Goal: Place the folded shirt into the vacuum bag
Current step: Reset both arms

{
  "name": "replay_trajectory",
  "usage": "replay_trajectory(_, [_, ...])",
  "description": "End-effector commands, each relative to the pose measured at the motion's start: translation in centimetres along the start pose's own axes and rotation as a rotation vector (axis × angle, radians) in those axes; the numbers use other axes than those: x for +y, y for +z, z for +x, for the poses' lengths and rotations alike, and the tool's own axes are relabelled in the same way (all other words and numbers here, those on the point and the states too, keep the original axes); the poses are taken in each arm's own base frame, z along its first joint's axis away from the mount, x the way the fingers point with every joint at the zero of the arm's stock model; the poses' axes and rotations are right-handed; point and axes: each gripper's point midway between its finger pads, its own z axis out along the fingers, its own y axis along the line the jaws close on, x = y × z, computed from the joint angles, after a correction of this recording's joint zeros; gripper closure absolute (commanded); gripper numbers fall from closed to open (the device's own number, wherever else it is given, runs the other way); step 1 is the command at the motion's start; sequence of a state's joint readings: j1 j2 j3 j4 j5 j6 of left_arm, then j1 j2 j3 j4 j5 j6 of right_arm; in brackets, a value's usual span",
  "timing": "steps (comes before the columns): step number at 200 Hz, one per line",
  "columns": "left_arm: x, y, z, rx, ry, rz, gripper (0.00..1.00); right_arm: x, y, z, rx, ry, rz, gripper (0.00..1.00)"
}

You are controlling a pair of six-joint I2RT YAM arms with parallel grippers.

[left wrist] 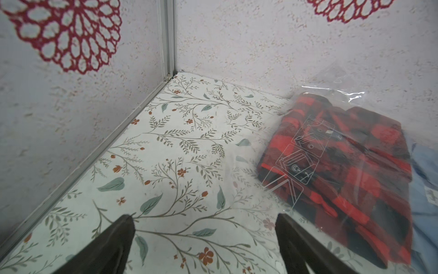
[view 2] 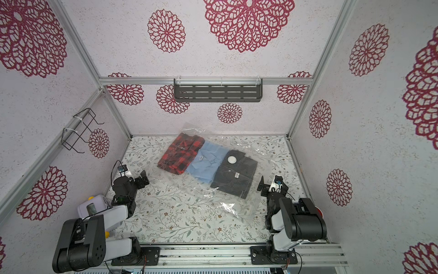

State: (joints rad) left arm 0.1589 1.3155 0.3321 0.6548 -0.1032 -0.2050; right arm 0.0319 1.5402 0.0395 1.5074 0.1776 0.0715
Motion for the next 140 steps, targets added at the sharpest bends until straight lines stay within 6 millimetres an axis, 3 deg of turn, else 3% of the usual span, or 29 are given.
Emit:
replay_trajectory(1, [-1.8,0.4,-3.0,-0.09,0.036,0.079,0.03,1.3,0.1,-3.6,-0.141,-0.031,-0.047,0.01])
replay_trajectory(34, [-1.8,1.4,-2.1,-0.161,0.087,0.049,0.03,1.6,1.0,-3.2,-0.109,-0.051,-0.039,0.01])
replay_trajectory(62, [-3.5,2.1,-0.8,-0.124,0.131,0.14,0.03,2.8,3.7,-2.1,-0.004,-0.087,-0.061,0.01])
replay_trajectory(75, [-2.9,3.0,-1.3,-0.107,0.118,0.091,0.03,2.7,3.5,-2.1,-0.009,-0.084,-0.065,0.01])
replay_trajectory(88, [-1.1,3.9,-1.0,-0.049,0.082,-0.011,0.03,2.7,3.5,-2.1,-0.009,-0.084,-0.064,0.01])
replay_trajectory(125, [-1.0,3.8,-1.0,-0.057,0.064,-0.004,0.03,2.8,3.3,-2.3,-0.019,-0.088,-0.067,0.01])
replay_trajectory(140, [-1.1,3.7,-1.2,-0.064,0.065,-0.001,0.03,4.1,2.3,-2.5,-0.052,-0.12,-0.145,0.01])
